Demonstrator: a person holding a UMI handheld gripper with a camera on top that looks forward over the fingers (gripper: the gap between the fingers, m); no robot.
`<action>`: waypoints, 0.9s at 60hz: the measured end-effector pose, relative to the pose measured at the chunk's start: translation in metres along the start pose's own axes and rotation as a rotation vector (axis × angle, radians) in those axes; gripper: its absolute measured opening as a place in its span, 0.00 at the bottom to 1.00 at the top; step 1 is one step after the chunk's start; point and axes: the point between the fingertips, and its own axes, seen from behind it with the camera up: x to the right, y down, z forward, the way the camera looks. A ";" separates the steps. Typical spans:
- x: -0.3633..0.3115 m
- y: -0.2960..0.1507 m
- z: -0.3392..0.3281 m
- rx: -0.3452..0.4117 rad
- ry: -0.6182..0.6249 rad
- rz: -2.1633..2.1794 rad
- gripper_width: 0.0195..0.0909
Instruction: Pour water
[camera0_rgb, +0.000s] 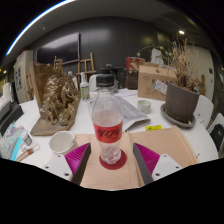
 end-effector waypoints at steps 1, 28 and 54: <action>0.000 0.000 -0.007 -0.005 0.009 -0.001 0.92; -0.080 0.035 -0.215 -0.088 0.038 -0.063 0.93; -0.118 0.066 -0.280 -0.102 0.082 -0.077 0.93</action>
